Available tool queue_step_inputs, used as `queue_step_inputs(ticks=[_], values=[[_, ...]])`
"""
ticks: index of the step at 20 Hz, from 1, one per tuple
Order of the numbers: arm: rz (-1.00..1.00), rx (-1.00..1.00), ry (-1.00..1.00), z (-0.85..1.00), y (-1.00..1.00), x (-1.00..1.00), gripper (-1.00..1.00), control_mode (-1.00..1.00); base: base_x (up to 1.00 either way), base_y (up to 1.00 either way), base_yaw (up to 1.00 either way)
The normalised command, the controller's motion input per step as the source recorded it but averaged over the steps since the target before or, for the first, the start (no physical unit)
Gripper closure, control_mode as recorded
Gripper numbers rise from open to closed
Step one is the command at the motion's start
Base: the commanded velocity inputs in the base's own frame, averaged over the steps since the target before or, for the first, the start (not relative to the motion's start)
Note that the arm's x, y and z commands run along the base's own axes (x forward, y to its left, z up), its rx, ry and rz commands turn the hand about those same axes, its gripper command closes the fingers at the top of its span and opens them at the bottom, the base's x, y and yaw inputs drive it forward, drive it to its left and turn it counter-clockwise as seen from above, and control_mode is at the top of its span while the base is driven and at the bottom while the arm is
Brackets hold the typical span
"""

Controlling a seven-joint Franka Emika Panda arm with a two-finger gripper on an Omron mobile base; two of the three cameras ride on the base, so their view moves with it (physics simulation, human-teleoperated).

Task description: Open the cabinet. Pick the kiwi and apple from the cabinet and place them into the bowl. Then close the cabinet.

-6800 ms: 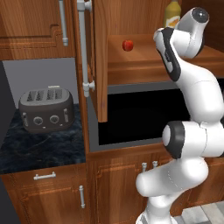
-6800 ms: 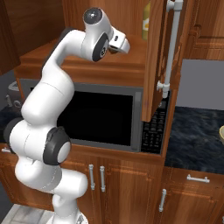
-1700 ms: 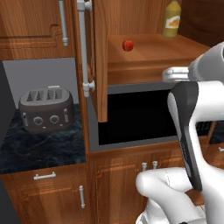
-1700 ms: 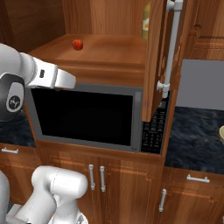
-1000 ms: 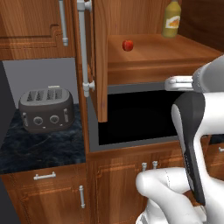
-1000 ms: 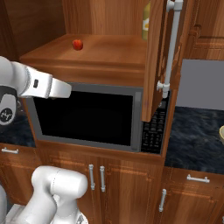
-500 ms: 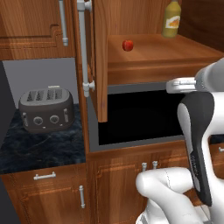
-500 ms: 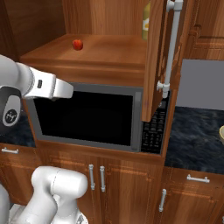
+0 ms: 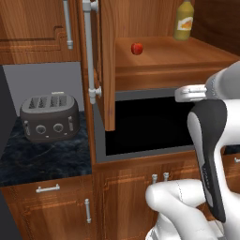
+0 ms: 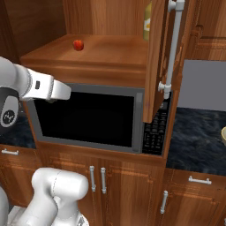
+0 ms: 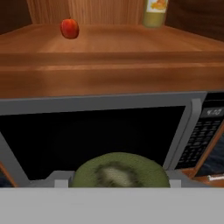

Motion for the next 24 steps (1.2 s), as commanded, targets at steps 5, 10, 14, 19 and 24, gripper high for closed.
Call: queue_step_inputs(ticks=[5, 10, 14, 19, 24], values=[[0.00, 0.00, 0.01, -0.01, 0.00, -0.04, 1.00, 1.00, -0.12, 0.00, 0.00], [0.00, 0.00, 0.00, 0.00, 0.00, 0.00, 1.00, 1.00, -0.41, 0.00, 0.03], [0.00, 0.00, 0.00, 0.00, 0.00, 0.00, 1.00, 1.00, -0.33, 0.00, 0.07], [0.00, 0.00, 0.00, 0.00, 0.00, 0.00, 1.00, 1.00, -0.33, -0.01, 0.06], [0.00, 0.00, 0.00, 0.00, 0.00, 0.00, 1.00, 1.00, -0.51, -0.06, 0.06]])
